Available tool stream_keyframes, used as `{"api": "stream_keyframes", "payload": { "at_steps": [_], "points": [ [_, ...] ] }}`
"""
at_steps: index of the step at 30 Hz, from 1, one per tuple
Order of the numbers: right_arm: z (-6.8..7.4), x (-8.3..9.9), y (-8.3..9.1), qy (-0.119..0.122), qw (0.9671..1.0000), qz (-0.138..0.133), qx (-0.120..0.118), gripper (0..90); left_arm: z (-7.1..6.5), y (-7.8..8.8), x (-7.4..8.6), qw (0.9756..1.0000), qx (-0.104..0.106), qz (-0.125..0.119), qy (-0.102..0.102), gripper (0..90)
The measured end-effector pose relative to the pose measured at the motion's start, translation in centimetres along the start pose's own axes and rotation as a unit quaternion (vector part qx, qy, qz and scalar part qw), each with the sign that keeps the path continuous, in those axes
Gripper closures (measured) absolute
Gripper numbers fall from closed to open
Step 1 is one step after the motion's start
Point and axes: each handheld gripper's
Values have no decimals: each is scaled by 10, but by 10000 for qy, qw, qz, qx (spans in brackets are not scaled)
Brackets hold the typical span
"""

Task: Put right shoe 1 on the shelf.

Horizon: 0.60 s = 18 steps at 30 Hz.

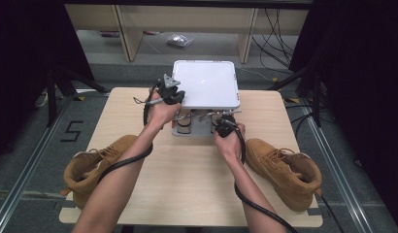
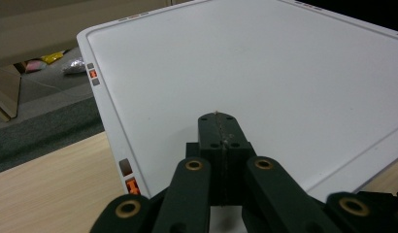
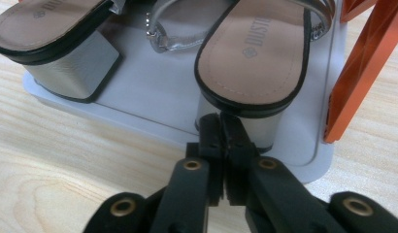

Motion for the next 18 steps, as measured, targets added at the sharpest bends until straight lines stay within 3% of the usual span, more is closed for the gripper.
{"api": "stream_keyframes", "payload": {
  "at_steps": [3,7,11,18],
  "points": [
    [1,0,4,75,9999,-16,100,849,0,0,0,10000,-11,1,-21,895],
    [4,2,15,145,9998,-91,36,768,2,-1,-2,10000,50,17,65,895],
    [5,6,29,273,9996,-42,-81,664,2,2,-4,9999,39,139,-50,882],
    [5,22,45,238,9992,36,-332,548,2,28,-15,9999,81,53,-96,724]
  ]
}}
Point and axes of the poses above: each handheld gripper's, and its own axes: y roughly backward along the jaws, x roughly out of its underside, z roughly to its left, and after that the axes turned 3 degrees about y, right-handed
